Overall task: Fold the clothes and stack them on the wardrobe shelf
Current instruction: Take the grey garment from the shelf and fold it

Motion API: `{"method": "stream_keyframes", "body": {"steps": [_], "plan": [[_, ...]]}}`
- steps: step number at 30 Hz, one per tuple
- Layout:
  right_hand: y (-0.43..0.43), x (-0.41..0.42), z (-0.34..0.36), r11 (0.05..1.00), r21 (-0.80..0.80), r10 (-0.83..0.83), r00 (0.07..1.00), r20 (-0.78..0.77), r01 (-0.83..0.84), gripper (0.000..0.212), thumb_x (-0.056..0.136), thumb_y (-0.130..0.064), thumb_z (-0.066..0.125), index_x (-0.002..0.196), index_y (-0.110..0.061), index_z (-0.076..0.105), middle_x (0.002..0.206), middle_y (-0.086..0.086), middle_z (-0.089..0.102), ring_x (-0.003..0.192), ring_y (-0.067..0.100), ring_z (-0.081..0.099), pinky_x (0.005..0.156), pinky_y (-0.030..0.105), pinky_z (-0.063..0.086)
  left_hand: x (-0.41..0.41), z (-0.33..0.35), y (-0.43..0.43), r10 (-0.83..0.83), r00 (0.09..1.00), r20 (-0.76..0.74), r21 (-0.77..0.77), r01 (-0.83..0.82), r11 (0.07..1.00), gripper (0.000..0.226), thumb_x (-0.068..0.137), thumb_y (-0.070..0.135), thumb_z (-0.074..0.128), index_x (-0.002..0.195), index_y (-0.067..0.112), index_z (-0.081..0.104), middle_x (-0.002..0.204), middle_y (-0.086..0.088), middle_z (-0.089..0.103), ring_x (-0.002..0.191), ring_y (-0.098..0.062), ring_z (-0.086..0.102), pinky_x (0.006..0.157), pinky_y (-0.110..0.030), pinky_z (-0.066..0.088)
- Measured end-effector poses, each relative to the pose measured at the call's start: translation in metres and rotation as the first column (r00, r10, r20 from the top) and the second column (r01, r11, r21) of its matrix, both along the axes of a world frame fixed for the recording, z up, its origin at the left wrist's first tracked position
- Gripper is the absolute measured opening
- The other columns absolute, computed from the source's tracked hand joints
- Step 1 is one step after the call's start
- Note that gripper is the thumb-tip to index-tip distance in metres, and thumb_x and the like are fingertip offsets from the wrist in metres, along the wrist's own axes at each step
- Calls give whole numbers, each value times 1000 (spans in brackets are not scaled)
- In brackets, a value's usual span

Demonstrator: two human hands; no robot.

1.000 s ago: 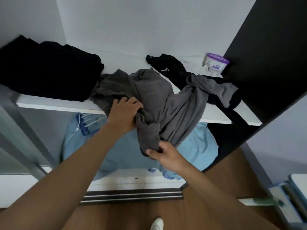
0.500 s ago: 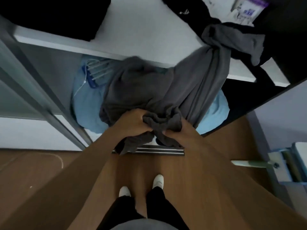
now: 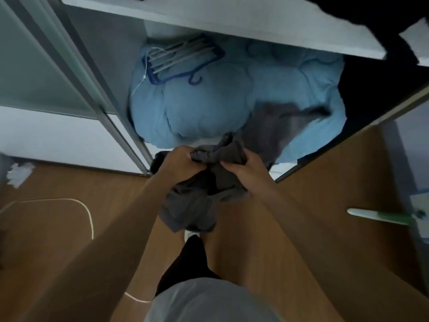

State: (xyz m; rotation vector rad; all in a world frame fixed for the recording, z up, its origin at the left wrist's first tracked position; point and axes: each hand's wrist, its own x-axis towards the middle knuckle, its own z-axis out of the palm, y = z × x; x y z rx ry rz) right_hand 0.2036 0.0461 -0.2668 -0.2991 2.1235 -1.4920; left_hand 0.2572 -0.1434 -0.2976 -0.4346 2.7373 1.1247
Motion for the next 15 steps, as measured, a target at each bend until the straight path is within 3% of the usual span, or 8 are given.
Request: {"method": "stream_keyframes", "body": {"steps": [2,5,7,10,12,15], "plan": [[33,15,10,999,-24,-30,998,-50,29,28,86,-14,76,90,-38,61,88,-20,65,78,-15,61,67,3,46,11,8,29,-63,997,-49,-122,56,991,43,78,47,65,78,4,69,78,-18,66,84,-36,66,67,-38,45],[90,39,18,979,-161,-136,989,-56,125,36,86,-8,74,105,-35,61,100,-16,66,93,-6,61,81,7,48,30,19,75,-236,961,-142,-197,206,959,63,64,59,48,74,0,67,81,-22,68,82,-38,66,71,-47,50],[127,55,22,954,-228,-214,975,-57,196,39,87,-6,73,109,-34,58,104,-13,65,97,-2,61,86,9,48,43,23,105,-289,947,-139,-221,255,941,50,64,55,52,76,10,68,83,-16,72,82,-34,67,76,-45,50],[174,77,25,899,-302,-327,945,24,318,33,90,-3,68,118,-18,58,119,2,64,112,16,60,96,21,49,61,24,145,-285,957,-56,-197,269,943,28,71,49,69,80,22,71,87,-12,75,86,-32,68,87,-46,48],[200,90,25,899,-295,-336,942,8,323,27,90,-1,67,115,-6,60,112,7,67,110,22,62,95,28,51,70,22,160,-285,959,-14,-225,274,935,27,76,46,80,68,27,63,80,-12,73,83,-33,68,82,-43,49],[232,105,24,911,-281,-323,946,-34,302,22,88,3,67,109,0,61,103,9,66,104,25,64,91,27,54,78,28,172,-319,945,67,-252,325,911,37,77,48,82,58,39,51,69,2,65,76,-27,66,71,-35,46]]}}
